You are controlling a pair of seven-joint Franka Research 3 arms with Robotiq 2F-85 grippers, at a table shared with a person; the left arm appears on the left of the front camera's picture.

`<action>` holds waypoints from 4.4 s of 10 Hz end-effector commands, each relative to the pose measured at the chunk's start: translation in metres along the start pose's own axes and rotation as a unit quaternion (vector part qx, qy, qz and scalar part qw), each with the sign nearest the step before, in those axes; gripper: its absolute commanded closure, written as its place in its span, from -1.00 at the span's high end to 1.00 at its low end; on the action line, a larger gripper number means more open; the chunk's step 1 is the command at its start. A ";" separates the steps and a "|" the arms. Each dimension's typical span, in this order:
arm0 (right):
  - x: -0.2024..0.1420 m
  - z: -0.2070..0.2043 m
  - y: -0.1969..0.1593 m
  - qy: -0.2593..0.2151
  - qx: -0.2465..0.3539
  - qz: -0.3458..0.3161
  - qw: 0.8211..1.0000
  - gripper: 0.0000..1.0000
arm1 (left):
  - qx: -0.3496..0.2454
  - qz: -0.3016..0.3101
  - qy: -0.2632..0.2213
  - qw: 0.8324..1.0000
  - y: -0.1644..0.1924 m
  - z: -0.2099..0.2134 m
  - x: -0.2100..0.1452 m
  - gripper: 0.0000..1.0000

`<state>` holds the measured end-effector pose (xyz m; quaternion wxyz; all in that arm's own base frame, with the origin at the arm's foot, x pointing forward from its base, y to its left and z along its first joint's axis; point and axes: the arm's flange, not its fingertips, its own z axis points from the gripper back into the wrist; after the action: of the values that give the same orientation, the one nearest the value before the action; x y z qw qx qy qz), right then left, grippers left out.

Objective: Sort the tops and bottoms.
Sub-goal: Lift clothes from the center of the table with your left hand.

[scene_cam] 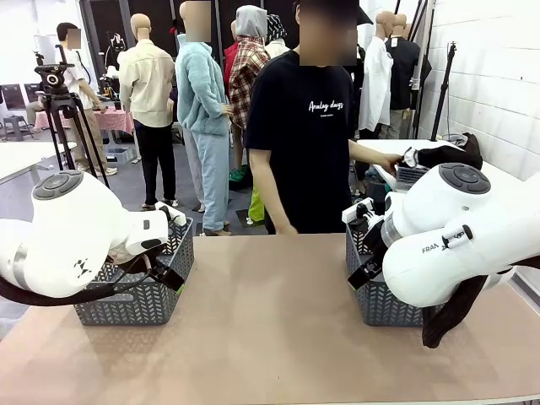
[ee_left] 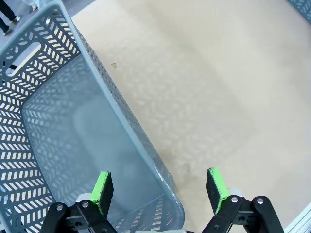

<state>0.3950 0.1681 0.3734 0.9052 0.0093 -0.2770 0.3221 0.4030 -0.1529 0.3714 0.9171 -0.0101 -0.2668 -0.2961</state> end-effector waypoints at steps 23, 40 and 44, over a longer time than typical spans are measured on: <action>-0.039 0.185 0.006 -0.152 -0.058 -0.053 0.985 1.00 | 0.045 -0.055 -0.076 0.995 -0.057 0.243 -0.001 1.00; 0.027 0.206 -0.023 -0.147 -0.056 -0.057 0.986 1.00 | 0.037 -0.049 -0.084 0.995 -0.048 0.266 0.017 1.00; 0.027 0.206 -0.023 -0.147 -0.056 -0.057 0.986 1.00 | 0.037 -0.049 -0.084 0.995 -0.048 0.266 0.017 1.00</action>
<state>0.3237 0.1227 0.5651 0.8721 0.0218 -0.4211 0.2483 0.2614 -0.1559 0.6006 0.8751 0.0095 -0.3555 -0.3283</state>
